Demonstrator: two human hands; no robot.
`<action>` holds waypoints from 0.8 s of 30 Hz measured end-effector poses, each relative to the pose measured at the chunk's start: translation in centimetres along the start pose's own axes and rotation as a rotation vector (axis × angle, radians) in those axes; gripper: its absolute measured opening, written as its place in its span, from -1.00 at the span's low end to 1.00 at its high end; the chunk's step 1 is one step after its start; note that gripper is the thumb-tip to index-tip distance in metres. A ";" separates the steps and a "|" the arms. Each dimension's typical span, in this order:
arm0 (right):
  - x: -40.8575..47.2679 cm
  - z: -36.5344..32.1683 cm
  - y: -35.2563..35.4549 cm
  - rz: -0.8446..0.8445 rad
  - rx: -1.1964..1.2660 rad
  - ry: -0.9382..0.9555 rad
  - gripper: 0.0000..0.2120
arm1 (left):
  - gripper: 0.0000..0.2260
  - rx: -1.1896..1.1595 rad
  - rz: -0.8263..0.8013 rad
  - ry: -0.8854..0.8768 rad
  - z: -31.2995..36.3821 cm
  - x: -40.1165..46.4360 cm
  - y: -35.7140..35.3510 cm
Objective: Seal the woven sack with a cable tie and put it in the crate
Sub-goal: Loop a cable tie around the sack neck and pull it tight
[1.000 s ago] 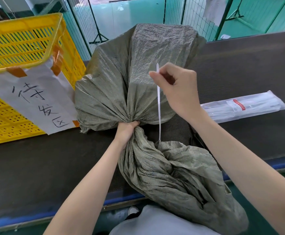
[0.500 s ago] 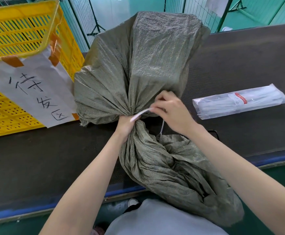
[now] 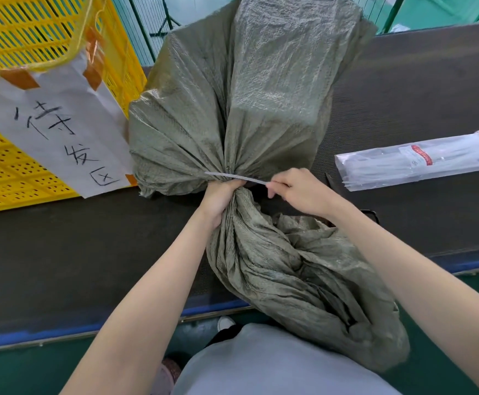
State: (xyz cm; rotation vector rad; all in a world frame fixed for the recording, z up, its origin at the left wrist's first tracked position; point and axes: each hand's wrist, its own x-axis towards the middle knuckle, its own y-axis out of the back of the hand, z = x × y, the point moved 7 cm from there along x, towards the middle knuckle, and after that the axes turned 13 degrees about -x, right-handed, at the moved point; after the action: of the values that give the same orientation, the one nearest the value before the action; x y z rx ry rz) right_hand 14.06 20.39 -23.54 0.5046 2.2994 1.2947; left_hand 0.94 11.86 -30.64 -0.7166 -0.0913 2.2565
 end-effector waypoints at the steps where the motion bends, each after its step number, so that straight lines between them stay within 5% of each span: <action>1: 0.4 0.9 -0.8 -0.068 0.033 -0.056 -0.69 | -0.71 -0.008 -0.003 0.001 0.0 0.0 0.0; 6: 2.1 5.2 -4.4 -0.325 -0.031 -0.262 -0.77 | -0.78 -0.069 0.012 0.021 -0.2 -0.2 0.0; 9: 3.1 6.1 -5.3 -0.386 -0.176 -0.263 -0.82 | -0.85 -0.081 -0.007 0.026 -0.3 -0.1 -0.1; 12: 3.7 4.9 -6.0 -0.386 -0.066 -0.193 -0.76 | -0.98 -0.070 0.010 0.063 -0.4 -0.2 0.0; 16: 4.3 2.5 -6.8 -0.369 0.164 -0.156 -0.71 | -0.63 0.100 0.109 -0.056 0.5 0.5 0.7; 20: 5.2 0.0 -6.3 -0.351 0.226 -0.170 -0.79 | -0.61 0.445 0.124 -0.039 1.6 -0.5 0.1; 24: 6.2 -1.0 -5.2 -0.269 0.201 -0.164 -0.69 | -0.34 0.767 0.131 -0.093 2.9 -0.6 0.6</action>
State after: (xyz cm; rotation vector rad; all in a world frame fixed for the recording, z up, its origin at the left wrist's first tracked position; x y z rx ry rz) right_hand 7.88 20.33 -28.80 0.3367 2.2768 0.8691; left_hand -0.69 11.46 -28.10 -0.2043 0.7544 2.1952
